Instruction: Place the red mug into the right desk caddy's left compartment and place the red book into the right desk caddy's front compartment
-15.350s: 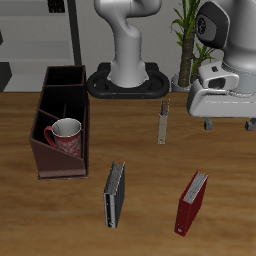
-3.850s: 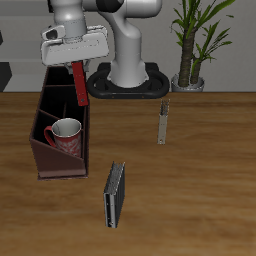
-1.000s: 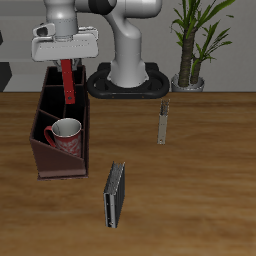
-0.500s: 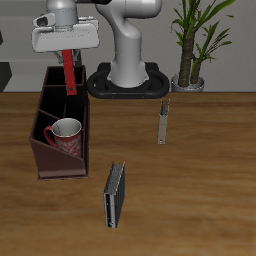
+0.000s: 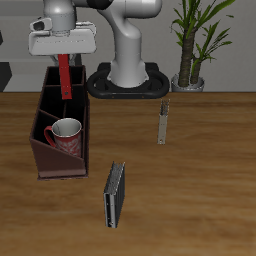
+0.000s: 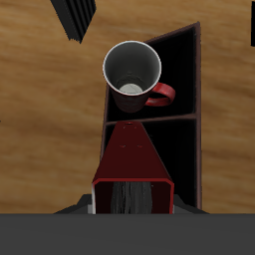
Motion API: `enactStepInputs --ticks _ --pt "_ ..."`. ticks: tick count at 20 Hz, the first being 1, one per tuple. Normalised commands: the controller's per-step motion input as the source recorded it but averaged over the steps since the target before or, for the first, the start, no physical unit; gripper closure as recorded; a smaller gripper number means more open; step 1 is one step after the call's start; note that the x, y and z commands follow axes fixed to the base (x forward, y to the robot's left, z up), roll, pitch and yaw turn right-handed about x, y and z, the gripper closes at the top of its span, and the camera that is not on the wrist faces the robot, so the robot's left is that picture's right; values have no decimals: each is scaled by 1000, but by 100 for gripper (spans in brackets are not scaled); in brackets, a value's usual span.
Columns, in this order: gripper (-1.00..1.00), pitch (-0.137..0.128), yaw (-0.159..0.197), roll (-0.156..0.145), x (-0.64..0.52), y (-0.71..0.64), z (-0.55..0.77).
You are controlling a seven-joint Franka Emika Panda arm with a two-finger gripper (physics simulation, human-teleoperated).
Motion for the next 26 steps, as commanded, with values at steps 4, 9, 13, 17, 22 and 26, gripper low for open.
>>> enactStepInputs --ticks 4,9,13,17,22,26 --pt "100 19 -37 -25 83 -119 161" --pt "100 35 27 1 76 92 4" --pt "100 23 -33 20 -4 44 -100" --pt "100 54 -36 24 -7 82 -142" --pt "100 13 1 0 -15 31 -36" --pt "100 2 9 -12 -6 -8 1"
